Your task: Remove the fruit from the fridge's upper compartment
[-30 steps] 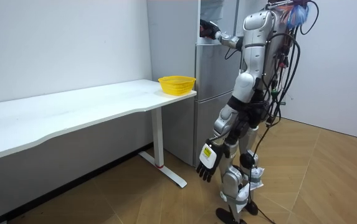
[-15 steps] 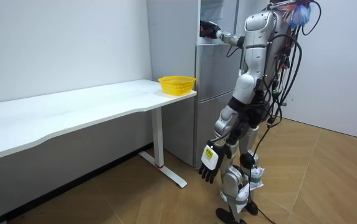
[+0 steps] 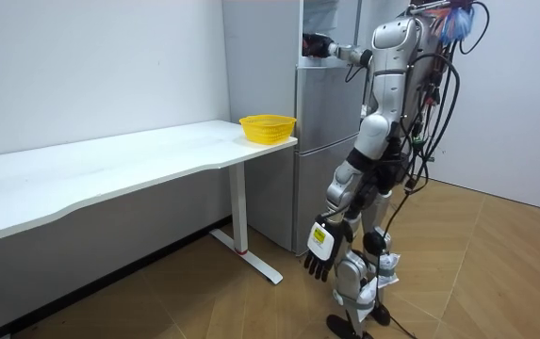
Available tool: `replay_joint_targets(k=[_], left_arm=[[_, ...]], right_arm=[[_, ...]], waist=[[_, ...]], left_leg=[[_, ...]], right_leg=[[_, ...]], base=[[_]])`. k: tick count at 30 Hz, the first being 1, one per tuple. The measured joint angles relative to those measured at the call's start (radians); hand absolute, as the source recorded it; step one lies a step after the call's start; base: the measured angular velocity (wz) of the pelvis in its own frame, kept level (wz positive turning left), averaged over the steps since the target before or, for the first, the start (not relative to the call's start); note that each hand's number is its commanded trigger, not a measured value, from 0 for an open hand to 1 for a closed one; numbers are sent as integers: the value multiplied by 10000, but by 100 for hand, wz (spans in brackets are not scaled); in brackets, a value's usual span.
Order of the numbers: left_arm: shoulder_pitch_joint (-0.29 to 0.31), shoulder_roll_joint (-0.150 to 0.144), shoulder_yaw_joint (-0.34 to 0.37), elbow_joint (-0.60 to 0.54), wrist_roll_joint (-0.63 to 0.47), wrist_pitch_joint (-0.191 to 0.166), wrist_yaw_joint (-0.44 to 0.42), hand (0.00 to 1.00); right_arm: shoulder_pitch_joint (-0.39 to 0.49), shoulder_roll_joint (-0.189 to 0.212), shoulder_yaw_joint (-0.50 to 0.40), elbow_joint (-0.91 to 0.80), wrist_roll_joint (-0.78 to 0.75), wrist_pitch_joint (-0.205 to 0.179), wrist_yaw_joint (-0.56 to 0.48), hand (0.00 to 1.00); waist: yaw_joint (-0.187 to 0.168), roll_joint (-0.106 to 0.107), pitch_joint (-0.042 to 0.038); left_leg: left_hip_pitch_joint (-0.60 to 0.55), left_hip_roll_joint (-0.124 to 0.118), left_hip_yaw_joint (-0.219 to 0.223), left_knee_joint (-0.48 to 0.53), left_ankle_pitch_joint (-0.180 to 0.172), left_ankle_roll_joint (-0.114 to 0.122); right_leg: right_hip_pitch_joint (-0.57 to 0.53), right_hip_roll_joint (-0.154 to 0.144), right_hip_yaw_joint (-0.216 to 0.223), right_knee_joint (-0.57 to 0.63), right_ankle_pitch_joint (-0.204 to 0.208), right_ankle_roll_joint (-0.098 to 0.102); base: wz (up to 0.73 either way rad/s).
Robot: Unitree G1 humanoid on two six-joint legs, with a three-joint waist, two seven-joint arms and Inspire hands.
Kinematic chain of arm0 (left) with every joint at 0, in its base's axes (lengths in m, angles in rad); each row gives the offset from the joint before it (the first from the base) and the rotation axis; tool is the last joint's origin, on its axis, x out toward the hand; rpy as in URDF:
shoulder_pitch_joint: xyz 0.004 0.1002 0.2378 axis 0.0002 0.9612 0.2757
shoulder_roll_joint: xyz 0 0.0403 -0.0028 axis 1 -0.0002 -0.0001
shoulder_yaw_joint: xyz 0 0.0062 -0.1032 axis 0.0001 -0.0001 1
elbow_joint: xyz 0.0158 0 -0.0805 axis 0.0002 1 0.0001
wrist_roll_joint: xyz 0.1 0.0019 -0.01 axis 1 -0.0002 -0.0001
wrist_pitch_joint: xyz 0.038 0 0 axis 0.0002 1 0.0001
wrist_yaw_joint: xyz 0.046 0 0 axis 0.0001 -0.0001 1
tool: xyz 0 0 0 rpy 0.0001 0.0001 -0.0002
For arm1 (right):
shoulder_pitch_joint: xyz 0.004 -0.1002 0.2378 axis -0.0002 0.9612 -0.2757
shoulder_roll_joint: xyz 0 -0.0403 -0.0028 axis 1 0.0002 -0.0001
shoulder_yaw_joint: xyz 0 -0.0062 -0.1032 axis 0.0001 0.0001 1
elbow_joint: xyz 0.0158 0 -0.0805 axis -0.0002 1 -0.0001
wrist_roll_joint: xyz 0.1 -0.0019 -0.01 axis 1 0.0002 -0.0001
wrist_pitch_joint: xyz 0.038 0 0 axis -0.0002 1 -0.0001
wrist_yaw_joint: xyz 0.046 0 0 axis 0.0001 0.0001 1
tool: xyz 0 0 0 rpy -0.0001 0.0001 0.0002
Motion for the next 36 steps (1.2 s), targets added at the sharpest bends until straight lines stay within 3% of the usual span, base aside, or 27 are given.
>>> replay_joint_targets(k=[1, 2, 16, 23, 27, 34, 36], left_arm=[[-29, 2, -13, -25, -11, 7, 0, 0], [-46, 4, -22, -25, -18, 13, 0, 0], [-161, 62, -224, -19, -71, 108, 1, 0], [-357, 92, -241, -10, -110, 110, 42, 0], [-566, 95, -305, 287, -131, 54, 335, 0], [-389, 101, -324, 304, -444, 36, 488, 0], [-388, 93, -327, 389, -472, 25, 521, 0]], right_arm=[[-93, -7, 3, 146, 2, 19, 130, 91], [-123, -8, 3, 211, 3, 16, 194, 100], [-216, -24, 121, -206, 4, 249, 774, 100], [-81, -14, 124, -755, -479, 341, 520, 100], [540, 48, 102, -1560, -792, 410, 44, 100], [1525, 286, 18, -3792, -2246, 910, -665, 100], [1921, 582, -70, -4527, -2797, 921, -944, 100]], waist=[[-4, 5, -1], [-5, 6, -1], [-14, 15, -5], [-2, -30, -24], [-18, -132, -84], [-18, -73, -59], [-16, 3, -56]], left_leg=[[0, 7, 0, 1, 1, -1], [2, 11, 0, 4, 1, -2], [38, 72, 75, -24, -3, -52], [5, 89, 76, -29, -1, -61], [36, 109, 84, -39, -3, -76], [137, 120, 251, -193, -3, -75], [172, 132, 320, -223, -3, -75]], right_leg=[[3, 8, 3, -1, 10, -8], [9, 12, 3, -2, 15, -11], [1, 66, 43, 5, 38, -35], [-28, 81, 23, -3, 39, -36], [-8, 99, 18, -6, 39, -36], [-17, 108, 101, -18, 39, -36], [-22, 121, 160, -20, 39, -36]], base=[[0], [0], [-2], [0], [0], [-5], [-10]])
